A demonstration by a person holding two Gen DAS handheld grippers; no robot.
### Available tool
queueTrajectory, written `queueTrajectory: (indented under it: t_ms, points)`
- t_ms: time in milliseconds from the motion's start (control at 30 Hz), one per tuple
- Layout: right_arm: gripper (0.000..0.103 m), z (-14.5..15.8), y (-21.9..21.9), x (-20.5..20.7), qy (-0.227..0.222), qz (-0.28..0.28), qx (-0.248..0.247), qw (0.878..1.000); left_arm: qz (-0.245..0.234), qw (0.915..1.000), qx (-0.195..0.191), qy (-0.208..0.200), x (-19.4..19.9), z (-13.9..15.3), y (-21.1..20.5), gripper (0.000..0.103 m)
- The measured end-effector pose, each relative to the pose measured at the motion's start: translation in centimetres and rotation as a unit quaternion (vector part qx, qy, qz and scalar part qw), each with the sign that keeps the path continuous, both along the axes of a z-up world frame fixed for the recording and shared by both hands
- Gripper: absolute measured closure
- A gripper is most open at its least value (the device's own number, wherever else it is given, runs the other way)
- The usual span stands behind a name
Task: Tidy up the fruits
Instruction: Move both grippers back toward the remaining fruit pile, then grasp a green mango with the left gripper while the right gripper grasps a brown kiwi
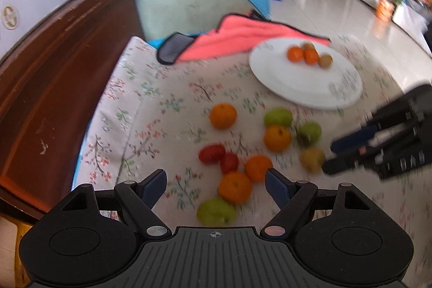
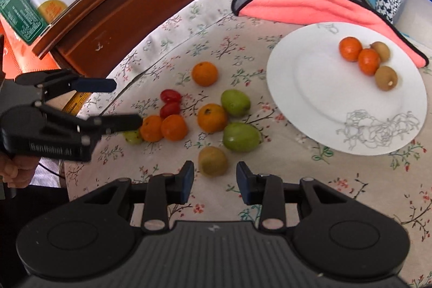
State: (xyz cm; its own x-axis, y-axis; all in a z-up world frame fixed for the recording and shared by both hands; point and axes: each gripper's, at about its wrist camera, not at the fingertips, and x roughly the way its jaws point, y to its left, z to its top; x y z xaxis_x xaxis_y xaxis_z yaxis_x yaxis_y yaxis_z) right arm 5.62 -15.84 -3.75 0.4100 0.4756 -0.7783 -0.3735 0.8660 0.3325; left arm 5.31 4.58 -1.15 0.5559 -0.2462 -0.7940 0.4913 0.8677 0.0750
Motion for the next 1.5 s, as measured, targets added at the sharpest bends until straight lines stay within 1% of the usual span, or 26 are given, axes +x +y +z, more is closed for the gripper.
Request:
queueTrajectory:
  t_ms: [100,200,333,467,633,667,733,767,833,867,933,967,1000,1100,1233,1333,1500]
  points:
    - [0.067,-0.2,0.3,-0.1,0.005,0.008,-0.005,1.0,-0.022,0.9996,0.012,0.009,-0.7,-0.8,0.0,0.022]
    - [0.067,-0.5,0.9,-0.1,0.008,0.013,-0.009,1.0,-0.034,0.999,0.028,0.007,-1.0,-1.5,-0.2,0.022]
    - [0.067,-0.8,1.4,-0.1,0.009,0.018,-0.015,1.0,-0.035,0.9991,0.024,0.01,-1.0,-1.8,-0.2,0.022]
    - [0.065,-0.8,1.6,0.0,0.005,0.011,-0.024,1.0,-0.04,0.9987,0.027,0.011,-1.0,-2.4,-0.2,0.022]
    - [0.064,-0.7,2.0,0.1,-0.004,0.006,-0.035,0.999,-0.044,0.9985,0.029,0.013,-0.9,-3.0,-0.1,0.025]
    - [0.064,-0.8,2.0,0.2,-0.004,0.004,-0.036,0.999,-0.043,0.9986,0.028,0.014,-0.9,-3.1,-0.1,0.026]
    - [0.064,-0.8,2.0,0.3,-0.006,0.001,-0.036,0.999,-0.038,0.9988,0.024,0.019,-0.7,-3.2,0.1,0.033]
    - [0.064,-0.8,2.1,0.3,-0.007,0.0,-0.036,0.999,-0.037,0.9989,0.022,0.021,-0.7,-3.2,0.1,0.034]
    - [0.064,-0.8,2.2,0.3,-0.01,0.0,-0.038,0.999,-0.036,0.9989,0.016,0.024,-0.5,-3.3,0.2,0.044]
    - [0.064,-0.8,2.2,0.3,-0.011,-0.001,-0.038,0.999,-0.036,0.9989,0.014,0.027,-0.5,-3.4,0.2,0.048]
    - [0.064,-0.9,2.2,0.3,-0.014,-0.001,-0.038,0.999,-0.034,0.9988,0.007,0.034,-0.3,-3.5,0.3,0.057]
    - [0.064,-0.9,2.2,0.3,-0.015,0.0,-0.039,0.999,-0.033,0.9988,0.004,0.036,-0.3,-3.4,0.3,0.058]
    - [0.064,-0.9,2.2,0.2,-0.016,0.0,-0.04,0.999,-0.03,0.9989,0.003,0.035,-0.2,-3.4,0.3,0.062]
    - [0.07,-1.0,2.3,0.2,-0.02,0.0,-0.041,0.999,-0.024,0.999,0.004,0.036,-0.1,-3.4,0.4,0.068]
    - [0.077,-1.0,2.5,0.1,-0.024,0.006,-0.044,0.999,-0.026,0.9987,0.004,0.043,-0.1,-3.2,0.5,0.069]
    - [0.077,-1.0,2.7,0.0,-0.024,0.015,-0.04,0.999,-0.027,0.9989,0.007,0.038,-0.2,-2.9,0.4,0.069]
    - [0.077,-0.5,2.8,-0.3,-0.033,0.027,-0.028,0.999,-0.017,0.9996,-0.002,0.021,-0.1,-1.5,0.9,0.069]
